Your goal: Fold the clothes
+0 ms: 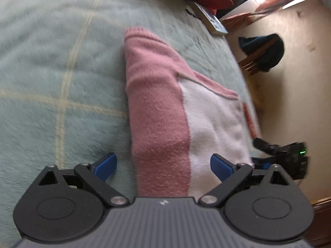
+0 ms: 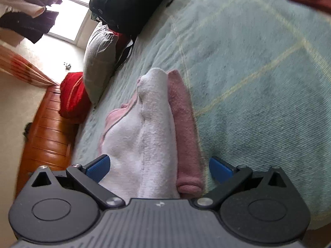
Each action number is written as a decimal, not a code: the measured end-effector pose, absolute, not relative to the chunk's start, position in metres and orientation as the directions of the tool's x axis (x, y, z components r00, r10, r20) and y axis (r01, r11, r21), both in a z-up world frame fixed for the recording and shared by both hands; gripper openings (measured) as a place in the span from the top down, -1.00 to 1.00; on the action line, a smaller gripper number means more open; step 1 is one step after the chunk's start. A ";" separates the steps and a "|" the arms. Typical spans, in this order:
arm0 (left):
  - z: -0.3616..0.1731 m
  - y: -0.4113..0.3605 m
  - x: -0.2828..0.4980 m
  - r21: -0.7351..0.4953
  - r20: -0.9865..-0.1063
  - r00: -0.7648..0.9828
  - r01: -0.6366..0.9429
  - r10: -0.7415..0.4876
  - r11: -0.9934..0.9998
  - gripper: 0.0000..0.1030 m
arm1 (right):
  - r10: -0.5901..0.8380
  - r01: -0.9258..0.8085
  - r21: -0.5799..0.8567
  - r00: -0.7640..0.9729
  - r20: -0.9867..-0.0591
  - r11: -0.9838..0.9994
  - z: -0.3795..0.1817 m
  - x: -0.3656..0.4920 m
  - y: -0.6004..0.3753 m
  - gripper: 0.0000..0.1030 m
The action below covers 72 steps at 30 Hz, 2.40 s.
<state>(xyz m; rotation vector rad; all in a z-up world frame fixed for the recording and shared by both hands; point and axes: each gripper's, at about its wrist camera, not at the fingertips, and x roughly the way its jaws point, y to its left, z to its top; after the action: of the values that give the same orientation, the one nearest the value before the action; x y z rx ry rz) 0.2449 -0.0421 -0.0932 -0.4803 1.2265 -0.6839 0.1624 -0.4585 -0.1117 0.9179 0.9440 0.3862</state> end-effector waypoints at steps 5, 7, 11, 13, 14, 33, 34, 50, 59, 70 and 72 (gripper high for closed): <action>-0.103 -0.043 0.255 -0.730 -0.641 0.150 0.183 -0.753 0.658 -0.93 | 0.692 0.071 0.826 0.509 -0.513 0.560 -0.116 0.178 -0.451 -1.00; -0.106 -0.044 0.262 -0.755 -0.619 0.143 0.159 -0.772 0.636 -0.93 | 0.708 0.064 0.834 0.496 -0.503 0.548 -0.117 0.184 -0.451 -1.00; -0.112 -0.051 0.274 -0.787 -0.589 0.135 0.126 -0.797 0.604 -0.93 | 0.746 0.054 0.864 0.479 -0.463 0.501 -0.122 0.192 -0.456 -1.00; -0.113 -0.056 0.277 -0.791 -0.586 0.137 0.116 -0.799 0.601 -0.94 | 0.765 0.051 0.881 0.474 -0.436 0.470 -0.124 0.194 -0.461 -1.00; -0.113 -0.058 0.276 -0.788 -0.590 0.135 0.121 -0.796 0.604 -0.95 | 0.775 0.049 0.889 0.471 -0.422 0.455 -0.126 0.195 -0.464 -1.00; -0.121 -0.060 0.279 -0.828 -0.543 0.117 0.090 -0.831 0.554 -0.97 | 0.867 -0.003 0.948 0.407 -0.289 0.317 -0.139 0.200 -0.476 -1.00; -0.121 -0.060 0.279 -0.832 -0.537 0.110 0.093 -0.836 0.547 -0.97 | 0.866 -0.009 0.949 0.413 -0.283 0.315 -0.138 0.198 -0.477 -1.00; -0.129 -0.071 0.290 -0.863 -0.493 0.091 0.069 -0.865 0.500 -0.97 | 0.861 0.003 0.946 0.414 -0.295 0.323 -0.135 0.206 -0.464 -1.00; -0.133 -0.067 0.287 -0.894 -0.439 0.115 0.046 -0.891 0.446 -0.96 | 0.862 -0.017 0.945 0.417 -0.289 0.325 -0.129 0.205 -0.455 -1.00; -0.103 -0.069 0.291 -0.921 -0.377 0.125 0.054 -0.918 0.386 -0.96 | 0.858 -0.035 0.943 0.426 -0.286 0.331 -0.104 0.200 -0.444 -1.00; -0.104 -0.069 0.290 -0.920 -0.381 0.129 0.044 -0.915 0.389 -0.96 | 0.857 -0.035 0.941 0.425 -0.292 0.338 -0.100 0.200 -0.441 -1.00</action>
<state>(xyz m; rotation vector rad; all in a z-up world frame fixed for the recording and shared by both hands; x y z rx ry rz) 0.2897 -0.0691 -0.1035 -0.9208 1.2364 -0.8648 0.1999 -0.4413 -0.1002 1.0663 0.9595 0.7151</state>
